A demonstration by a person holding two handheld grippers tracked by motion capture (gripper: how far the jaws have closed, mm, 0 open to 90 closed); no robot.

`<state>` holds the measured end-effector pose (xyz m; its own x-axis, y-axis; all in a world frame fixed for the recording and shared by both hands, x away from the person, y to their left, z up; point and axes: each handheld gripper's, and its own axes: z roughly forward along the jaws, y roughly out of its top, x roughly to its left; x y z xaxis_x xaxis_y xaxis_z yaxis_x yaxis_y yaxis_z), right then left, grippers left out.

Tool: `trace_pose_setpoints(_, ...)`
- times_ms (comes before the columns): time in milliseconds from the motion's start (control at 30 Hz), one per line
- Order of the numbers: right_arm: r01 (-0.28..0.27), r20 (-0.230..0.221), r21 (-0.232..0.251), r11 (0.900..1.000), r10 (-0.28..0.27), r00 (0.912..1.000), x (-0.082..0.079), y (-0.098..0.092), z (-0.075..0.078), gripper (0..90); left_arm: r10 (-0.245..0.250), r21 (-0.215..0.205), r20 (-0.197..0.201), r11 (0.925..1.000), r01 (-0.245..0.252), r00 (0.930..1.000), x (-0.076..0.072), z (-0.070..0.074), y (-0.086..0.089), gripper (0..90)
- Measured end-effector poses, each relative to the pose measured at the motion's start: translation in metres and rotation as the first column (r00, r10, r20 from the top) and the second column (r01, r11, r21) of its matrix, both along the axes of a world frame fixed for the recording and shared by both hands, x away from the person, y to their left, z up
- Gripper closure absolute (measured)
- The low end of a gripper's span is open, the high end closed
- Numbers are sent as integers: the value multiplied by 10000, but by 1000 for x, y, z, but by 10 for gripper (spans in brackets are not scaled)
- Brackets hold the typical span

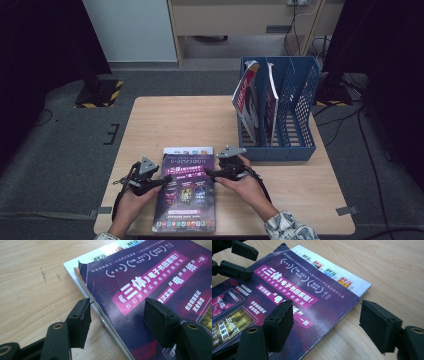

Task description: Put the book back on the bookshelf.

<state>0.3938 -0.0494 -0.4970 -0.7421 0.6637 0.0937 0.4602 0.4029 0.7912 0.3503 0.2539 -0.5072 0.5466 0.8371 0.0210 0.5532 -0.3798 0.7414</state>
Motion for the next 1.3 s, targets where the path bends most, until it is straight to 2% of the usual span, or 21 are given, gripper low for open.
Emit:
trace_pose_setpoints(233,-225,-88,-53,9997,224,9997,-2,5,-2,255,35,-34,-21,10000,-35,10000,0,0,0,389)
trace_pose_setpoints(333,-287,-173,-119,9995,285,9994,-3,7,-4,244,23,-171,-71,9999,-24,10000,0,1,0,388)
trace_pose_setpoints(567,-406,-462,-279,9988,393,9982,-3,11,-9,223,-59,-340,-200,9994,52,9998,0,0,-1,384)
trace_pose_setpoints(700,-650,-664,-296,9974,629,9958,-4,14,-14,199,-197,-425,-294,9989,185,9994,1,-2,-3,368)
trace_pose_setpoints(833,-658,-819,-388,9971,625,9947,-4,15,-20,190,-201,-394,-373,9990,186,9991,1,-2,-4,358)
trace_pose_setpoints(1300,-617,-1088,-114,9980,601,9923,-1,13,-25,174,-274,-347,-349,9991,262,9990,0,-3,-4,351)
